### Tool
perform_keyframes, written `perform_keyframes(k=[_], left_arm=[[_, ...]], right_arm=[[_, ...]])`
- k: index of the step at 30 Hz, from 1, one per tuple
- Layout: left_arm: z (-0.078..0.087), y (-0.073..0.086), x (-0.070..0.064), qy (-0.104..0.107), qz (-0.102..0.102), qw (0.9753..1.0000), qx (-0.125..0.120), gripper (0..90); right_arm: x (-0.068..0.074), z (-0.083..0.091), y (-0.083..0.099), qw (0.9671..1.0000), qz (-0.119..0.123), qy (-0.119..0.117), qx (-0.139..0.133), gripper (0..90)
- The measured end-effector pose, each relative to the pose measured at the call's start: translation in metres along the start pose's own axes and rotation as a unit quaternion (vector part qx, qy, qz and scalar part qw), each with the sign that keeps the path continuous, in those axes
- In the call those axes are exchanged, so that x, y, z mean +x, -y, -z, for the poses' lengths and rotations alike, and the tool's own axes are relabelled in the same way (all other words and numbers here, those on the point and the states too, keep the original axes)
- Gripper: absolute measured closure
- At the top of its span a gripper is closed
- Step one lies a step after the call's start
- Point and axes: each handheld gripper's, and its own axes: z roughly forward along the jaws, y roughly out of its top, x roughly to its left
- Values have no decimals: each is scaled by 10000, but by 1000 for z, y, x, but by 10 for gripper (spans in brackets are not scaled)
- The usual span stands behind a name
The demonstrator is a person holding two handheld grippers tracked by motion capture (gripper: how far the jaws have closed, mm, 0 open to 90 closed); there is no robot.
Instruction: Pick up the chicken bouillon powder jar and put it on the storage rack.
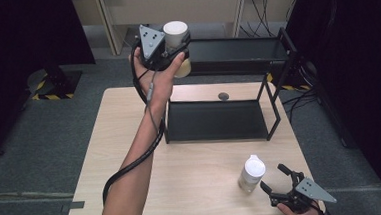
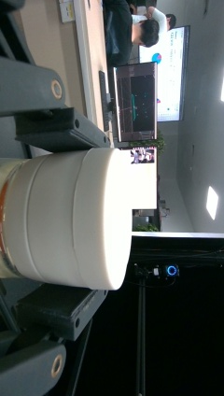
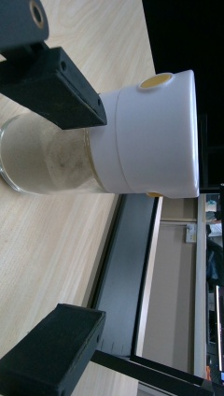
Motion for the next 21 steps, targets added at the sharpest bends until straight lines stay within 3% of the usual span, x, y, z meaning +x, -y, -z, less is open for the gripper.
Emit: perform_keyframes(k=[10,21], left_arm=[[-10,-9,-1,-71,-34,10000,38,334],[-32,-16,1,-263,8,9995,148,334]], right_arm=[[0,0,0,10000,-5,-4,-5,70],[-1,0,0,10000,-12,-9,-7,70]])
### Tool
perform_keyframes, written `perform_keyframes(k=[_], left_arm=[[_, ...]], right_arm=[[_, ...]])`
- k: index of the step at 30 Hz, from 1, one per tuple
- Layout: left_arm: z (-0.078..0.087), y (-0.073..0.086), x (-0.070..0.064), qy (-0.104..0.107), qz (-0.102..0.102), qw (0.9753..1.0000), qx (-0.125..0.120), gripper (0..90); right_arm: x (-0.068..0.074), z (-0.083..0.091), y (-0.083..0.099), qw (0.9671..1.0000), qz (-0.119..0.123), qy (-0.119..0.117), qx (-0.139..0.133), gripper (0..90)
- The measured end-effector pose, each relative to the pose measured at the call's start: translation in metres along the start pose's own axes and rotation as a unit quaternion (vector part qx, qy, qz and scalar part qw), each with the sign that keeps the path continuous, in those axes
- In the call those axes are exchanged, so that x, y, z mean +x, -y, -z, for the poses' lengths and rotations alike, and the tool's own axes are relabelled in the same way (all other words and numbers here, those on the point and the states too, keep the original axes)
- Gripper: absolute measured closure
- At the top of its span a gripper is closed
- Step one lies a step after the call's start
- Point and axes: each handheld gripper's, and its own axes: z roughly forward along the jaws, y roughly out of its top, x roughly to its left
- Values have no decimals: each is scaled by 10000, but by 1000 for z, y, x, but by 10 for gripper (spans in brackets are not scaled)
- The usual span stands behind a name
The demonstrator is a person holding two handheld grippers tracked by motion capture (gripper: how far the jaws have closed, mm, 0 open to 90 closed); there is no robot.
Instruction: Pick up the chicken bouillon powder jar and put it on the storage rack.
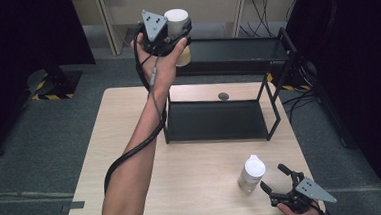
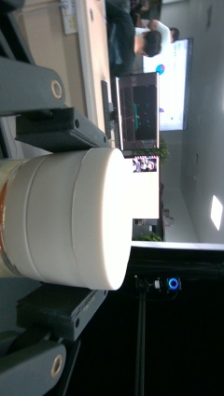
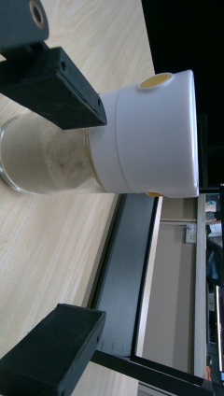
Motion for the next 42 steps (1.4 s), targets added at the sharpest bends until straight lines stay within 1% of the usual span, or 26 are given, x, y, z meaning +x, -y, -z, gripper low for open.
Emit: perform_keyframes(k=[6,8,10,12,13,15,17,22,24,27,29,32,34,35,36,37,38,39,40,42], left_arm=[[-16,-3,1,-42,-145,9998,116,334],[-21,-3,2,-81,-148,9998,134,334],[-26,-2,4,-93,-108,9998,149,334],[-31,-2,6,-96,-115,9997,203,334],[-33,-1,8,-103,-108,9997,192,334],[-36,-1,10,-127,-24,9997,188,334],[-39,-2,12,-126,-27,9996,235,334],[-44,-1,13,-143,-63,9993,331,334],[-45,0,14,-165,-29,9992,353,334],[-46,1,14,-181,-73,9991,364,334],[-47,0,15,-178,-14,9991,372,333],[-48,0,17,-153,7,9991,384,333],[-49,-1,18,-125,-16,9991,408,332],[-49,-1,18,-118,23,9991,407,330],[-49,-2,18,-115,112,9989,442,311],[-49,-2,18,-119,203,9988,429,252],[-48,-2,17,-146,222,9988,419,206],[-47,-2,15,-192,168,9988,413,177],[-46,-2,14,-219,157,9987,423,159],[-43,-1,12,-250,109,9987,419,139]], right_arm=[[0,0,0,10000,-2,0,6,70],[0,0,0,10000,3,2,-2,70],[0,0,0,10000,7,0,-7,70],[-1,0,0,10000,-11,-5,8,70],[-1,0,0,10000,-11,-5,6,70],[0,0,0,10000,-1,0,-4,70],[0,0,0,10000,5,2,-2,70],[0,0,0,10000,6,2,-4,70],[0,0,0,10000,9,5,-1,70],[1,0,0,10000,17,9,-1,70],[0,0,0,10000,10,6,5,70],[1,0,0,10000,14,10,7,70],[1,0,0,10000,21,13,7,70],[1,0,-1,10000,22,10,13,70],[1,0,-1,10000,32,8,21,70],[1,0,-1,10000,40,7,18,70],[1,0,-1,10000,48,8,18,70],[1,0,-1,10000,48,7,14,69],[1,0,-1,10000,51,7,22,70],[1,0,-1,10000,68,6,20,70]])
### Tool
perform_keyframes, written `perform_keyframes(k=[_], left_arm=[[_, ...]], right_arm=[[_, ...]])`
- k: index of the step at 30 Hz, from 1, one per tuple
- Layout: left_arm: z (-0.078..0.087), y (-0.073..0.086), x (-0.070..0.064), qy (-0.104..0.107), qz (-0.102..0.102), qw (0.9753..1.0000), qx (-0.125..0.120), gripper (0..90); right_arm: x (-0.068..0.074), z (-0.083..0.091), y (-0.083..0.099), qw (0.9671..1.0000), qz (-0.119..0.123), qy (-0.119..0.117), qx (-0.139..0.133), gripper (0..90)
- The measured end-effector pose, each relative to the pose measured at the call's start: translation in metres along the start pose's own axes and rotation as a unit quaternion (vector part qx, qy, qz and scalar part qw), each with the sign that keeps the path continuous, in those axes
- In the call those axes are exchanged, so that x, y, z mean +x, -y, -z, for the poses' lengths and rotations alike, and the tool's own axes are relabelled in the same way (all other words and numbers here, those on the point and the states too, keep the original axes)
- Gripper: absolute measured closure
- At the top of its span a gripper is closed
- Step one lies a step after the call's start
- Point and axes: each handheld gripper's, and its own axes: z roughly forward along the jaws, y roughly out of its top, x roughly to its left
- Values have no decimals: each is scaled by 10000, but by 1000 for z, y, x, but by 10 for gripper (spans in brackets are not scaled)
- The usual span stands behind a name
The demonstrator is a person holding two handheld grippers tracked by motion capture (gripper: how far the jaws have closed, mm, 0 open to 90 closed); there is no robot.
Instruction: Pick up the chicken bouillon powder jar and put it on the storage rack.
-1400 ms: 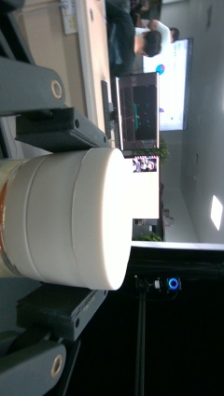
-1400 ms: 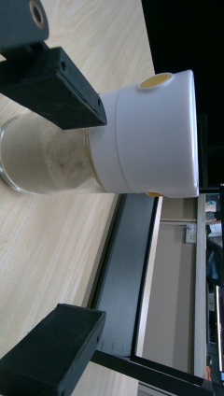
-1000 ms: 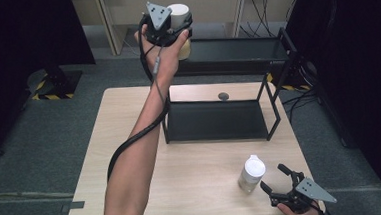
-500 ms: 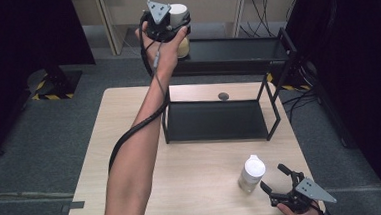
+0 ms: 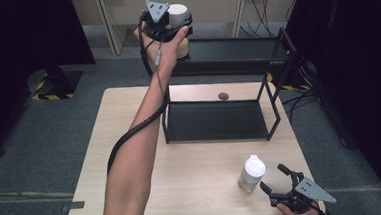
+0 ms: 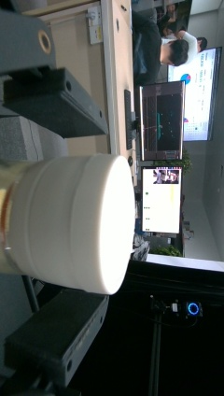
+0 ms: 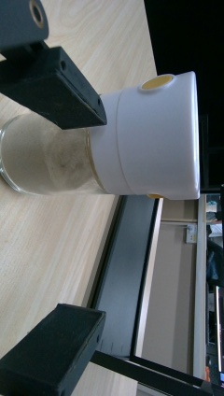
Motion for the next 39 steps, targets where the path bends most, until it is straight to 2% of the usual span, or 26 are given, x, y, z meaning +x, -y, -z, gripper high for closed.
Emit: perform_keyframes(k=[3,10,16,18,19,25,28,32,39], left_arm=[[7,3,0,-21,-23,10000,-40,129],[33,10,1,52,-2,9997,-224,126],[52,19,-1,161,-10,9995,-274,127],[55,20,-1,194,114,9994,-272,127],[57,20,-2,203,115,9994,-272,127],[67,24,-8,283,-45,9992,-260,129],[73,28,-10,312,-56,9991,-289,131],[81,33,-8,400,76,9987,-296,132],[93,45,-10,459,-62,9987,-207,134]], right_arm=[[0,0,-1,10000,3,-1,13,69],[0,-1,-1,10000,28,-10,25,69],[0,-1,-1,10000,27,-7,34,69],[1,-1,-1,10000,37,-2,28,69],[1,-1,-1,10000,37,-2,31,69],[1,-1,-1,10000,21,-2,31,69],[1,-1,-1,10000,37,-4,24,69],[1,-1,-1,10000,30,-9,37,69],[0,-1,-1,10000,37,-17,35,69]])
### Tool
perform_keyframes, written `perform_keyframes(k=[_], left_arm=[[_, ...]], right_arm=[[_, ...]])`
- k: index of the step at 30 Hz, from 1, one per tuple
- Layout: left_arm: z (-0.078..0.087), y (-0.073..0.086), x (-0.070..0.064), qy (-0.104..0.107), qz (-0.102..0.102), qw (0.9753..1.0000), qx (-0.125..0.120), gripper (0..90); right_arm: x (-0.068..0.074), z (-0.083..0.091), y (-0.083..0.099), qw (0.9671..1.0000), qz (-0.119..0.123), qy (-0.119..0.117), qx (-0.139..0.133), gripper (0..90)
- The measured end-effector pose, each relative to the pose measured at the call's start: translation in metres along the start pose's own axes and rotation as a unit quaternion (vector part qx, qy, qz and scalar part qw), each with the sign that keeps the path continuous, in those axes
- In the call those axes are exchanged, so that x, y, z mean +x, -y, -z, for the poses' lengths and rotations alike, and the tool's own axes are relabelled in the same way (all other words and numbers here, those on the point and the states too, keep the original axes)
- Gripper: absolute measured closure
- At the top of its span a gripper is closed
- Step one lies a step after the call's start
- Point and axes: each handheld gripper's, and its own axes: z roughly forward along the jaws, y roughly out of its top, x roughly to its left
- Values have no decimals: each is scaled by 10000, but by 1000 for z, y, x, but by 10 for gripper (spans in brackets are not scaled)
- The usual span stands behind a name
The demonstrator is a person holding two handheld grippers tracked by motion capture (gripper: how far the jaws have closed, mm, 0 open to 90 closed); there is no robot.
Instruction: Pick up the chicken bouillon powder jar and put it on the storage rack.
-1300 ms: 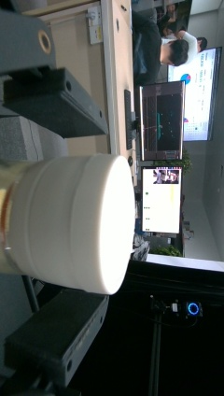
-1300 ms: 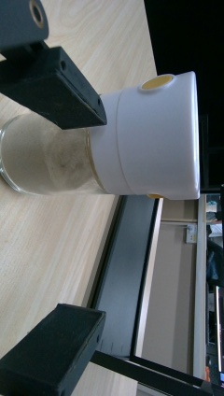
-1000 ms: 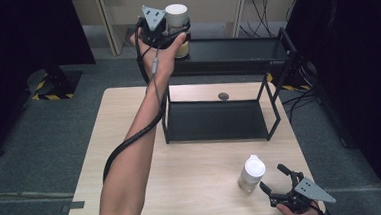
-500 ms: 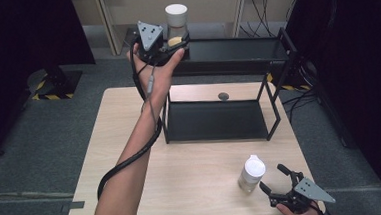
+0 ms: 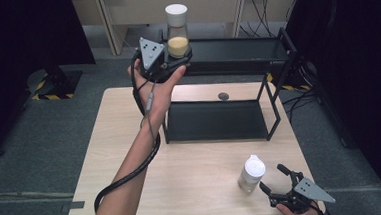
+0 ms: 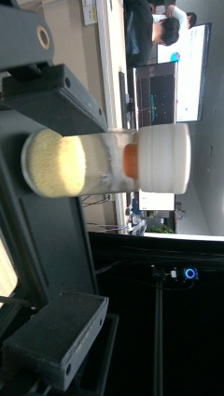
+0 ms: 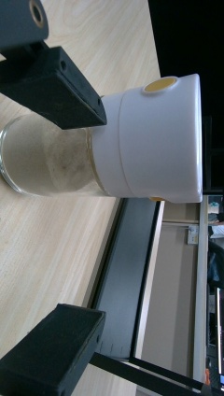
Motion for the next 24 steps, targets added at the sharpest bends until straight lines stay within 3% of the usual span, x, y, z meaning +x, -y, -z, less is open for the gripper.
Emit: perform_keyframes(k=[24], left_arm=[[26,54,-3,206,-40,9996,178,134]], right_arm=[[0,0,1,10000,-6,11,-16,69]])
